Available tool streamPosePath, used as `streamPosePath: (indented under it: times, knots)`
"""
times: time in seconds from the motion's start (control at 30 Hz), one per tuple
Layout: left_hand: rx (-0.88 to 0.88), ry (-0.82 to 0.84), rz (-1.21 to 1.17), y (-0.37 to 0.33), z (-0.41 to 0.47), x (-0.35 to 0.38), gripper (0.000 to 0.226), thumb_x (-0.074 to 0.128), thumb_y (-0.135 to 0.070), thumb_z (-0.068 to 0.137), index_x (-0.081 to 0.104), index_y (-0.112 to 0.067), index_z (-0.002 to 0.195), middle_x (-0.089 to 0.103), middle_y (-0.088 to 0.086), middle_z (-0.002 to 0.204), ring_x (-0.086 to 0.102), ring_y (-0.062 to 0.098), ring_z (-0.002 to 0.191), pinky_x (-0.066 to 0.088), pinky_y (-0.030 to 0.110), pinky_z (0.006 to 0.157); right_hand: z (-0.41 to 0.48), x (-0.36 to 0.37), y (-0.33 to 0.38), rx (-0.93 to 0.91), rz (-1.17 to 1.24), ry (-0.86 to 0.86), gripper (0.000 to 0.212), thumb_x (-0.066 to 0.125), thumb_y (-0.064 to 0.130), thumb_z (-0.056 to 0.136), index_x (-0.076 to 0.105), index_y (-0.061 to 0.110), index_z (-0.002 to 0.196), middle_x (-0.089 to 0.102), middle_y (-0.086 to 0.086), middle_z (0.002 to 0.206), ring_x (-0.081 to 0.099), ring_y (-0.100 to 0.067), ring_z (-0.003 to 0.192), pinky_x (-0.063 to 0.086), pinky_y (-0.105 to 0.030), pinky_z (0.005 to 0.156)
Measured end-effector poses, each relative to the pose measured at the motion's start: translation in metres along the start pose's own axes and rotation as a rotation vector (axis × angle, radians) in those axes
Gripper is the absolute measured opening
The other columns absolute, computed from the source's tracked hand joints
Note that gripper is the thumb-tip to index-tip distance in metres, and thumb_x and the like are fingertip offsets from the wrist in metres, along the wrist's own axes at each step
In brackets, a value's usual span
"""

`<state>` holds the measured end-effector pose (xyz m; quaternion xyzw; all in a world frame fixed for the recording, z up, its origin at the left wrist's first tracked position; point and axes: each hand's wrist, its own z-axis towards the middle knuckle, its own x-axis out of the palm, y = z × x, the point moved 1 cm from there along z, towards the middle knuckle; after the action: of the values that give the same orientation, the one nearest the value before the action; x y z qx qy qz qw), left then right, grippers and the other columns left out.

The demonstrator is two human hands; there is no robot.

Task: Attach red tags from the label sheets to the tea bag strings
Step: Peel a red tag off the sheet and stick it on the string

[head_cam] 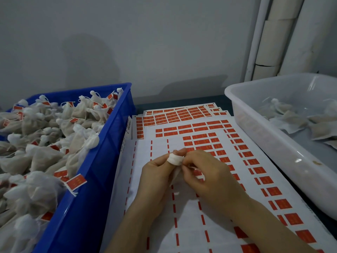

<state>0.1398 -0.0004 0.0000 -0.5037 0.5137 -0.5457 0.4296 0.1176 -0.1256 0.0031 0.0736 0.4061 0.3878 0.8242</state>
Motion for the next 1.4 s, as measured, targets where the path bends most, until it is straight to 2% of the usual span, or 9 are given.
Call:
streamPosePath:
  times: [0.17, 0.47, 0.63, 0.77, 0.87, 1.0, 1.13, 1.3, 1.4]
  knots:
    - [0.060, 0.010, 0.113, -0.005, 0.001, -0.002, 0.019, 0.057, -0.049, 0.063, 0.073, -0.047, 0.073, 0.073, -0.014, 0.079, 0.068, 0.001, 0.082, 0.051, 0.011, 0.059, 0.000, -0.006, -0.001, 0.068, 0.087, -0.004, 0.014, 0.062, 0.018, 0.080, 0.064, 0.008, 0.090, 0.070, 0.001, 0.081, 0.061, -0.002, 0.067, 0.040, 0.005, 0.071]
    - [0.077, 0.035, 0.197, -0.005, 0.003, -0.003, 0.013, 0.059, -0.053, 0.056, 0.070, -0.051, 0.061, 0.070, -0.020, 0.068, 0.064, -0.008, 0.071, 0.045, 0.005, 0.051, 0.000, -0.014, -0.005, 0.136, 0.189, -0.031, 0.021, 0.055, 0.028, 0.084, 0.066, 0.013, 0.095, 0.068, 0.005, 0.083, 0.057, 0.002, 0.066, 0.042, 0.002, 0.072]
    - [0.085, 0.094, 0.232, -0.006, 0.003, -0.008, 0.012, 0.062, -0.042, 0.065, 0.073, -0.047, 0.068, 0.073, -0.017, 0.076, 0.067, -0.001, 0.080, 0.048, 0.007, 0.057, 0.000, -0.016, -0.005, 0.176, 0.203, -0.035, 0.023, 0.056, 0.035, 0.081, 0.066, 0.021, 0.097, 0.062, 0.016, 0.085, 0.056, 0.008, 0.070, 0.044, 0.000, 0.073]
    - [0.120, 0.107, 0.275, -0.009, 0.002, -0.007, 0.014, 0.063, -0.039, 0.065, 0.072, -0.048, 0.061, 0.071, -0.021, 0.071, 0.064, -0.008, 0.076, 0.044, 0.002, 0.055, 0.001, -0.019, -0.006, 0.198, 0.217, -0.023, 0.016, 0.058, 0.037, 0.083, 0.061, 0.033, 0.099, 0.059, 0.023, 0.090, 0.055, 0.011, 0.077, 0.042, 0.001, 0.079]
    - [0.132, 0.139, 0.268, -0.010, 0.001, -0.005, 0.017, 0.063, -0.034, 0.067, 0.072, -0.047, 0.059, 0.070, -0.023, 0.071, 0.063, -0.010, 0.076, 0.043, 0.000, 0.055, 0.003, -0.020, -0.006, 0.283, 0.271, 0.013, 0.020, 0.053, 0.041, 0.077, 0.059, 0.039, 0.096, 0.057, 0.030, 0.089, 0.057, 0.009, 0.079, 0.042, 0.000, 0.080]
    - [0.150, 0.172, 0.263, -0.010, 0.003, -0.008, 0.030, 0.068, -0.020, 0.079, 0.073, -0.046, 0.065, 0.070, -0.022, 0.080, 0.063, -0.008, 0.083, 0.045, 0.001, 0.060, 0.005, -0.018, -0.006, 0.374, 0.311, 0.015, 0.025, 0.050, 0.046, 0.072, 0.060, 0.040, 0.095, 0.059, 0.026, 0.084, 0.060, 0.002, 0.080, 0.051, -0.010, 0.074]
    - [0.128, 0.155, 0.275, -0.012, 0.001, -0.006, 0.010, 0.065, -0.042, 0.065, 0.074, -0.044, 0.069, 0.070, -0.020, 0.086, 0.063, -0.004, 0.087, 0.050, 0.006, 0.063, 0.005, -0.016, -0.006, 0.408, 0.331, 0.019, 0.025, 0.048, 0.049, 0.069, 0.058, 0.044, 0.091, 0.060, 0.024, 0.083, 0.062, -0.003, 0.080, 0.054, -0.016, 0.073]
    - [0.101, 0.156, 0.272, -0.010, 0.002, -0.006, 0.016, 0.059, -0.049, 0.064, 0.072, -0.046, 0.071, 0.071, -0.019, 0.086, 0.066, 0.003, 0.089, 0.053, 0.018, 0.078, 0.005, -0.015, -0.006, 0.384, 0.389, 0.086, 0.015, 0.045, 0.048, 0.074, 0.050, 0.052, 0.088, 0.054, 0.036, 0.086, 0.055, 0.015, 0.087, 0.041, 0.002, 0.069]
    - [0.105, 0.181, 0.231, -0.007, 0.002, -0.007, 0.023, 0.059, -0.049, 0.065, 0.073, -0.037, 0.079, 0.073, -0.014, 0.087, 0.068, 0.007, 0.089, 0.055, 0.018, 0.074, 0.005, -0.014, -0.008, 0.378, 0.404, 0.121, 0.016, 0.054, 0.037, 0.084, 0.050, 0.052, 0.089, 0.055, 0.035, 0.088, 0.055, 0.015, 0.086, 0.039, 0.003, 0.066]
